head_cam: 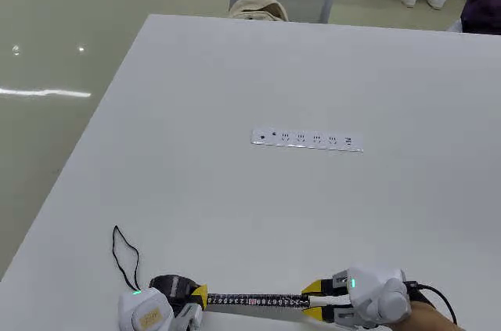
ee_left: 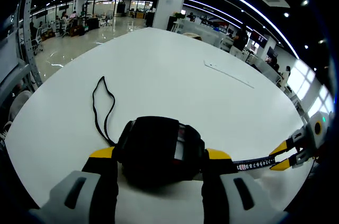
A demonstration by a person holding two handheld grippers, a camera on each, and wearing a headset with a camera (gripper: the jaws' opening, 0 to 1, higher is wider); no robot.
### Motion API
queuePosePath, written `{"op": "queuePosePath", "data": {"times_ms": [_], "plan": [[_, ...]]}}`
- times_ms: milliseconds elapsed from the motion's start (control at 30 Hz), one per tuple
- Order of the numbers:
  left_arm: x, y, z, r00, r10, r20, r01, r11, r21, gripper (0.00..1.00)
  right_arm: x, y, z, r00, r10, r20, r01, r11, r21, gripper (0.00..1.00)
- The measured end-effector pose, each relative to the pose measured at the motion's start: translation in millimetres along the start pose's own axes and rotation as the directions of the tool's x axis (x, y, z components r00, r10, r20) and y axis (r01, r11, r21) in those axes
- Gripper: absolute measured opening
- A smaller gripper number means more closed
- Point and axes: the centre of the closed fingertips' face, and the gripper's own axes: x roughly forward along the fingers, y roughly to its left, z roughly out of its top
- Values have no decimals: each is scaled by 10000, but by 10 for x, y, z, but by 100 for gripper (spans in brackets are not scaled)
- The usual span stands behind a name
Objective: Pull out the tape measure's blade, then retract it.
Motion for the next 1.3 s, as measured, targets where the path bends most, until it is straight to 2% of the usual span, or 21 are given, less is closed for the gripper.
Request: {"op": "queuePosePath", "data": {"times_ms": [867, 1300], "plan": [[-6, 22, 21, 9997, -226, 23, 227, 9977, -645, 61, 85, -43, 150, 9999, 114, 85, -111, 9995, -299, 13], [-13, 21, 29, 9996, -281, 51, 284, 9972, -698, 61, 136, -56, 198, 9998, 172, 88, -168, 9991, -391, 13]]}}
